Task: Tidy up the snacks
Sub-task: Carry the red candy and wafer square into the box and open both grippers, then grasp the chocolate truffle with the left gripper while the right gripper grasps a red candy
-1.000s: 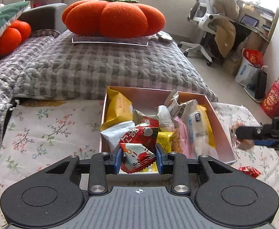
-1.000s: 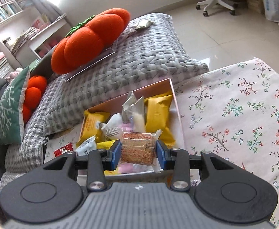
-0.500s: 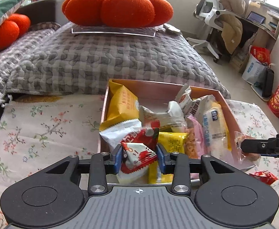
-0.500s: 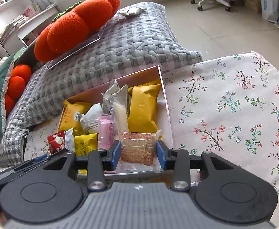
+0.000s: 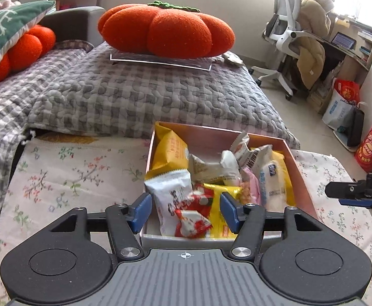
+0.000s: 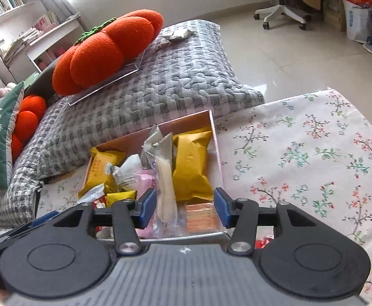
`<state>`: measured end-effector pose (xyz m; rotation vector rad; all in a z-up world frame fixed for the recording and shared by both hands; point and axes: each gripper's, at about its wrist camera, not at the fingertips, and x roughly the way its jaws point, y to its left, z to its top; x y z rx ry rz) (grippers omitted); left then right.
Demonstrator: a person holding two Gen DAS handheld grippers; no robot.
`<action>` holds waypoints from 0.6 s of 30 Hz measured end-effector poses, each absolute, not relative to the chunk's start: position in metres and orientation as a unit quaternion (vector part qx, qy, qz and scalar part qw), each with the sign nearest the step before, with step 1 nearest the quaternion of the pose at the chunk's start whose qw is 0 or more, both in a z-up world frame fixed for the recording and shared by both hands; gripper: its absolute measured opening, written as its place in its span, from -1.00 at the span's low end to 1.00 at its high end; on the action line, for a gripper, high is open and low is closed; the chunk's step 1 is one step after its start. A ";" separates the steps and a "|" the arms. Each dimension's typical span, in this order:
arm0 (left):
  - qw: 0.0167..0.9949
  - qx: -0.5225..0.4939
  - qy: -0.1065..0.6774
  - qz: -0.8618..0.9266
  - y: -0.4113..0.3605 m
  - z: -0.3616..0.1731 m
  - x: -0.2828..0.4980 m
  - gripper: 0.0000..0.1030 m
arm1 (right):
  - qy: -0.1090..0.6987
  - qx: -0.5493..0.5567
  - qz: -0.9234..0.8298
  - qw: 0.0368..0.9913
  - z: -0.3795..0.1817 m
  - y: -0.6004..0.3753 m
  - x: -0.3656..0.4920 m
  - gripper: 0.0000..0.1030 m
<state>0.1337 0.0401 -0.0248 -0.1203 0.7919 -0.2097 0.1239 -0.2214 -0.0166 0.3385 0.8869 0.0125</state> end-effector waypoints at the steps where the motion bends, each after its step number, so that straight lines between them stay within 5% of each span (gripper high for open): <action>1: 0.914 -0.057 0.388 -0.103 0.039 -0.024 0.130 0.14 | 0.427 0.162 0.004 0.889 -0.015 -0.222 0.123 -0.09; 18: 0.859 0.066 0.451 -0.233 -0.027 -0.044 0.061 0.40 | 0.465 0.028 0.000 0.885 -0.016 -0.226 0.096 0.24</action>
